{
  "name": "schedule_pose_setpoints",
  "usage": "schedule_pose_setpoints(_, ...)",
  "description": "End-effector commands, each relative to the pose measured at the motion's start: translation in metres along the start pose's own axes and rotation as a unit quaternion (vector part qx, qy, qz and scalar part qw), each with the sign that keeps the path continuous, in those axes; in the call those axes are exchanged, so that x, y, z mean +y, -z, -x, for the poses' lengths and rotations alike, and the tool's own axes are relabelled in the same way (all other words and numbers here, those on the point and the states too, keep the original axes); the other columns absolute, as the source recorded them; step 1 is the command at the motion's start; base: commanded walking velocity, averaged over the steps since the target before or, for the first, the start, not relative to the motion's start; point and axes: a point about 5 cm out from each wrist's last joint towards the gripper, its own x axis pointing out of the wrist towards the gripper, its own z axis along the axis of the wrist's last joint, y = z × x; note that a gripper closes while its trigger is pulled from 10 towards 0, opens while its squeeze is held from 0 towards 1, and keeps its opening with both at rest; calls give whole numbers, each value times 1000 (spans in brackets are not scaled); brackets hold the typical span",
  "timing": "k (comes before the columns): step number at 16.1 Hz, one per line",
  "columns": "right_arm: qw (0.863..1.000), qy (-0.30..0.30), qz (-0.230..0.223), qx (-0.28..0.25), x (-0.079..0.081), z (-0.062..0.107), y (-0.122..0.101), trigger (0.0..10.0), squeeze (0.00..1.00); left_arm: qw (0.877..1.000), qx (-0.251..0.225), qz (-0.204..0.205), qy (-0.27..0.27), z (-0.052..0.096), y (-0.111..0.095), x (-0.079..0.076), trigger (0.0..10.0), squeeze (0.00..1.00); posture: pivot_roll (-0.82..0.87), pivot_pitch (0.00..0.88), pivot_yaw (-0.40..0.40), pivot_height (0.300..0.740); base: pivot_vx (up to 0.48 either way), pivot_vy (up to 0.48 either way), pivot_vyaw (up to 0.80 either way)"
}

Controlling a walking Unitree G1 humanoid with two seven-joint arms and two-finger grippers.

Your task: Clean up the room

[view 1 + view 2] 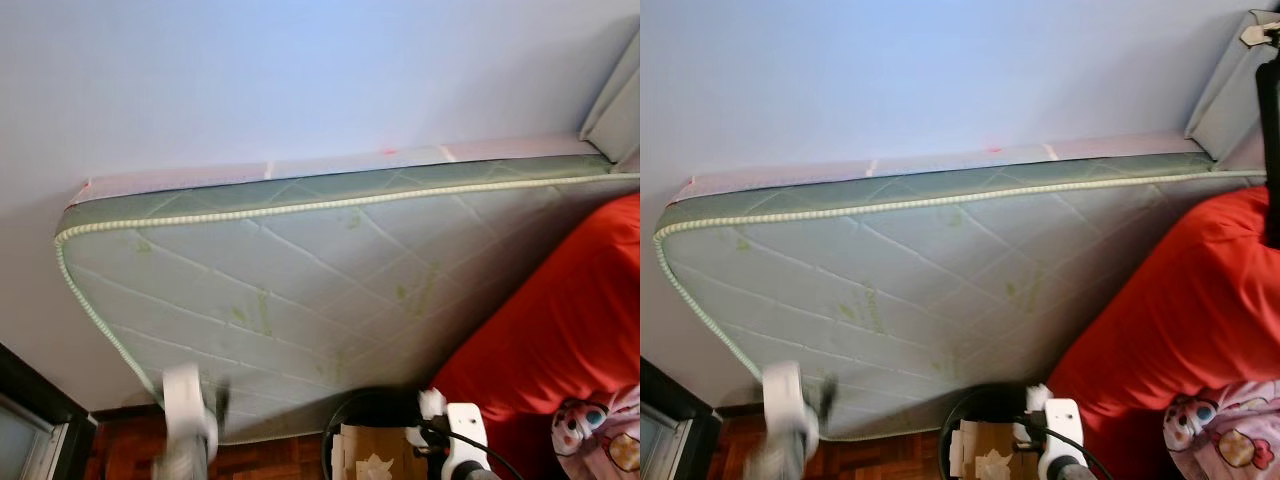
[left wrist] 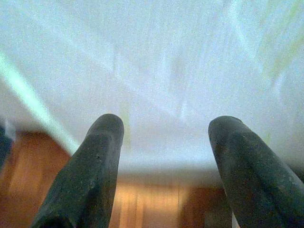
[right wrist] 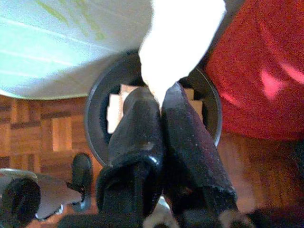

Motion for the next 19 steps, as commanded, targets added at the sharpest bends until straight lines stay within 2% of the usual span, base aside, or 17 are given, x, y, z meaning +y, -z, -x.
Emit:
schedule_pose_setpoints(1, 1000, 7, -11, -8, -4, 2, 1, 10000, 0, 1000, 0, 7, -14, 5, 6, 7, 10000, 0, 67, 37, -14, 740, 0, 0, 0)
schedule_pose_setpoints(2, 1000, 2, -21, -18, -5, 3, 1, 10000, 0, 1000, -22, 4, -9, 4, 0, 6, 10000, 0, 89, 66, -15, 740, 0, 0, 0)
schedule_pose_setpoints(3, 999, -6, -16, -31, -1, -1, -9, 10000, 0, 999, -48, -3, -1, 3, -8, 4, 10000, 0, 92, 79, -15, 740, 0, 0, 0)
schedule_pose_setpoints(4, 995, -28, 4, -95, 31, -30, -91, 10000, 0, 998, -70, -7, 8, 4, -14, 3, 10000, 0, 115, 116, -15, 740, 0, 0, 0)
schedule_pose_setpoints(5, 994, -30, 8, -105, 36, -33, -102, 10000, 0, 997, -80, -8, 9, 5, -16, 3, 10000, 0, 129, 133, -17, 740, 0, 0, 0)
schedule_pose_setpoints(8, 993, -31, 9, -116, 43, -34, -105, 10000, 0, 996, -80, -20, 13, 12, -10, 5, 10000, 0, 130, 146, -12, 740, 0, 0, 0)
schedule_pose_setpoints(11, 995, -22, 1, -96, 41, -34, -97, 10000, 0, 996, -80, -22, 17, 14, -8, 5, 10000, 0, 125, 158, -5, 740, 0, 0, 0)
schedule_pose_setpoints(15, 995, -20, 1, -96, 37, -31, -90, 10000, 0, 996, -87, -23, 21, 15, -12, 4, 10000, 0, 118, 180, 0, 691, 0, 0, 0)
schedule_pose_setpoints(19, 995, -18, -4, -101, 36, -31, -91, 10000, 0, 995, -92, -24, 25, 18, -12, 2, 10000, 0, 125, 206, -2, 691, 0, 0, 0)
